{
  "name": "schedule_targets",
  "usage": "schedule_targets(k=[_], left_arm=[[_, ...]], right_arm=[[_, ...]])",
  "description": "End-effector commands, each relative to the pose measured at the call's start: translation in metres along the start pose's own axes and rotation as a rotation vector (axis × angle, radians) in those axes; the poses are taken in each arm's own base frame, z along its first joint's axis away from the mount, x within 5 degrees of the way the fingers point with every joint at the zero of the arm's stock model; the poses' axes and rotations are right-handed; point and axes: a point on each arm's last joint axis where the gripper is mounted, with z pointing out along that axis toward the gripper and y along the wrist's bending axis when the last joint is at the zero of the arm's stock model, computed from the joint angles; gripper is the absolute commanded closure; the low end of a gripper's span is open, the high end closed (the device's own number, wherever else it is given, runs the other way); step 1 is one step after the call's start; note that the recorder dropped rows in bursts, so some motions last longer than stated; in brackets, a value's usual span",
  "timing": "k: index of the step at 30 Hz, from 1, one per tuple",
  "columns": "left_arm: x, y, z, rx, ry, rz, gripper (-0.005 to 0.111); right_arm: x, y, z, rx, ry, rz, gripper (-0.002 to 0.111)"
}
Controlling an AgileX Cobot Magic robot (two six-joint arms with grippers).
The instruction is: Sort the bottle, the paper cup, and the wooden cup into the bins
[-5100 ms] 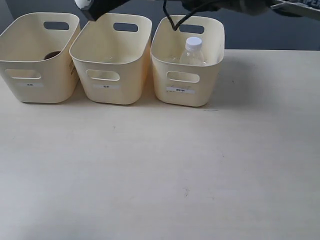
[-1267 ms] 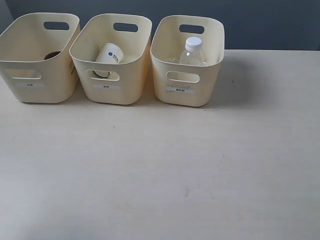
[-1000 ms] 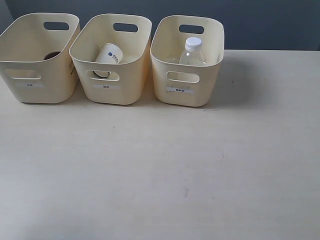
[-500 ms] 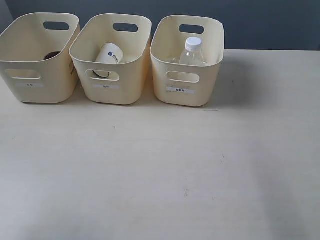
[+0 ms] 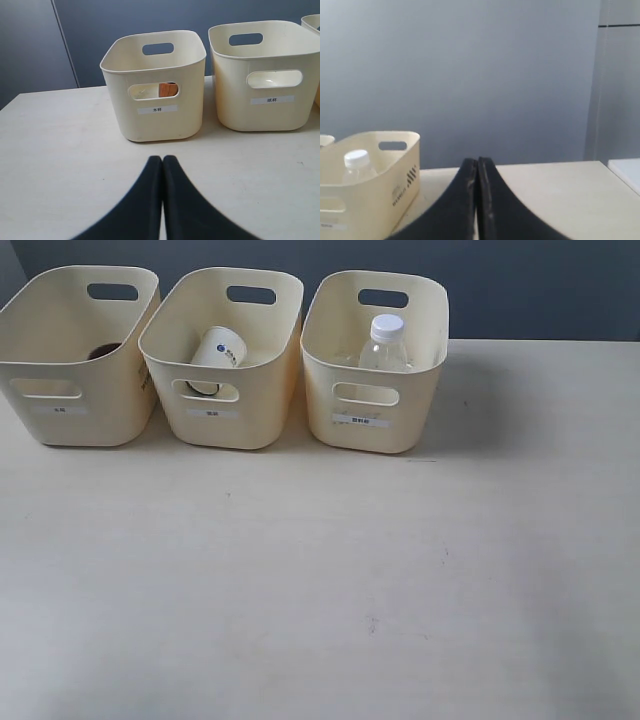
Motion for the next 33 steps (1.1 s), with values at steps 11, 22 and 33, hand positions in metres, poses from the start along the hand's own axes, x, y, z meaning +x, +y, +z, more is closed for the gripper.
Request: schedule_targets(k=[11, 22, 33], left_arm=[[-0.002, 0.0, 0.0, 0.001, -0.013, 0.0, 0.107], [-0.002, 0.0, 0.0, 0.001, -0.013, 0.0, 0.107], [-0.002, 0.0, 0.0, 0.001, -0.013, 0.0, 0.107]], right_arm=[[0.036, -0.003, -0.014, 0.026, 0.04, -0.056, 0.108], [0.042, -0.004, -0.017, 0.029, 0.063, -0.065, 0.108], [0.042, -0.004, -0.017, 0.029, 0.063, -0.065, 0.108]])
